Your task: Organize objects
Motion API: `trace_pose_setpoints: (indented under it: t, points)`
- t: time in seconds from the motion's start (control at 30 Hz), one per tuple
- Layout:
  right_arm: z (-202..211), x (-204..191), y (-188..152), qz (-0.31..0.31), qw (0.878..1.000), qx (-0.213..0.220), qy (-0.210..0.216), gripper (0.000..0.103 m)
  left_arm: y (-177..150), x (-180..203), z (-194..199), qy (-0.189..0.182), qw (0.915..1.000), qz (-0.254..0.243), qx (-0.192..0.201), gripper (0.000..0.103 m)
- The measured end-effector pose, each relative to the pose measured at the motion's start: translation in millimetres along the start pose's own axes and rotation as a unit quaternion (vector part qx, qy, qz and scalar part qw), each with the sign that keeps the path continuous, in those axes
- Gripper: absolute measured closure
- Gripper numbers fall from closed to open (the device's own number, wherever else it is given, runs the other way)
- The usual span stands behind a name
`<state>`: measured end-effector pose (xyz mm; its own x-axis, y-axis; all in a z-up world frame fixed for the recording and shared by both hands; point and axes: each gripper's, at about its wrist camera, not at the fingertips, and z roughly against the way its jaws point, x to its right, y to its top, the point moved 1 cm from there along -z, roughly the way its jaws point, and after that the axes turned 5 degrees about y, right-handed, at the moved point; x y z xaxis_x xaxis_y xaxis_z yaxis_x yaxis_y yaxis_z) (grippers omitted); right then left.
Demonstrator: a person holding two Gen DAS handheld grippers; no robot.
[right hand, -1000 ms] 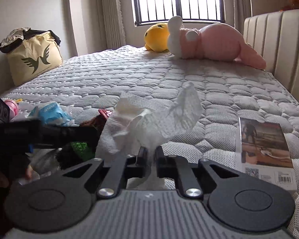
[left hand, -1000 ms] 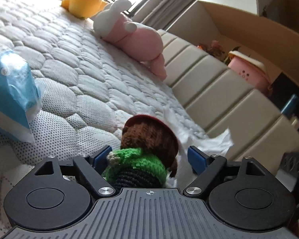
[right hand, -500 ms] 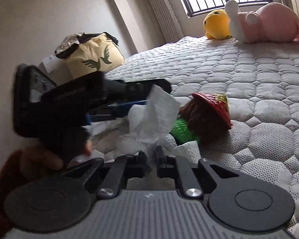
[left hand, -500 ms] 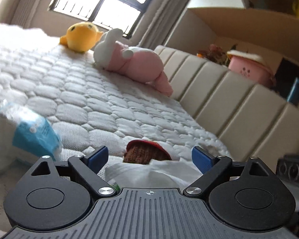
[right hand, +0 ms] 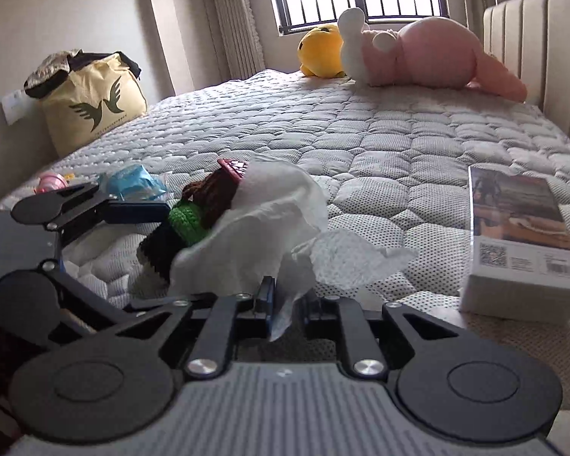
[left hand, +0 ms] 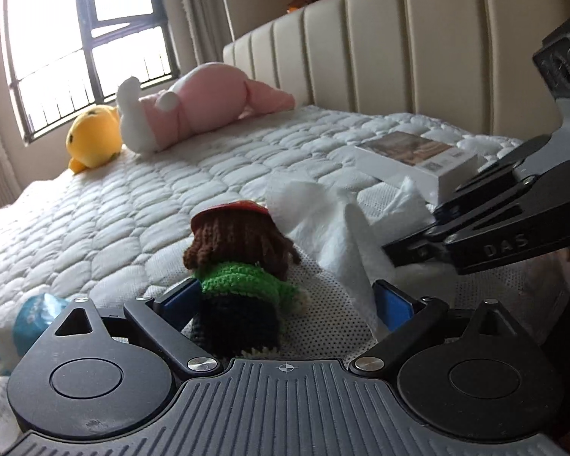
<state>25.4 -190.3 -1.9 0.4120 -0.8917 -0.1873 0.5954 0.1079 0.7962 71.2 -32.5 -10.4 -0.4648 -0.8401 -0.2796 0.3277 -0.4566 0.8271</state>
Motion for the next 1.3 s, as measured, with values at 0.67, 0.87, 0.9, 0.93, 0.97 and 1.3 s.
trace_pose_setpoints:
  t: [0.67,0.87,0.9,0.93,0.97,1.3]
  points:
    - [-36.7,-34.0,21.5,0.123,0.990,-0.004,0.068,0.019,-23.1,-26.6,26.8,0.001,0.9999,-0.009,-0.008,0.003]
    - [-36.3,-12.7,24.5,0.002,0.998,0.027,0.049,0.088,-8.2,-11.8,30.0,0.012,0.9986,-0.051,0.006,0.003]
    - [-28.0,-6.9,24.7,-0.011,0.998,0.039,0.043,0.088,-4.9,-4.2,27.6,0.016,0.9977,-0.066,0.009,0.003]
    - [-18.8,-2.4,24.5,-0.017,0.998,0.051,0.038,0.088,-1.5,4.8,23.1,0.019,0.9964,-0.082,0.011,0.003]
    - [-8.9,1.4,24.1,-0.023,0.997,0.061,0.035,0.088,2.6,12.9,17.6,0.023,0.9950,-0.096,0.013,0.003]
    - [56.5,45.0,3.7,-0.092,0.989,0.114,0.018,0.083,16.0,2.7,-56.4,0.043,0.9981,-0.036,-0.026,0.013]
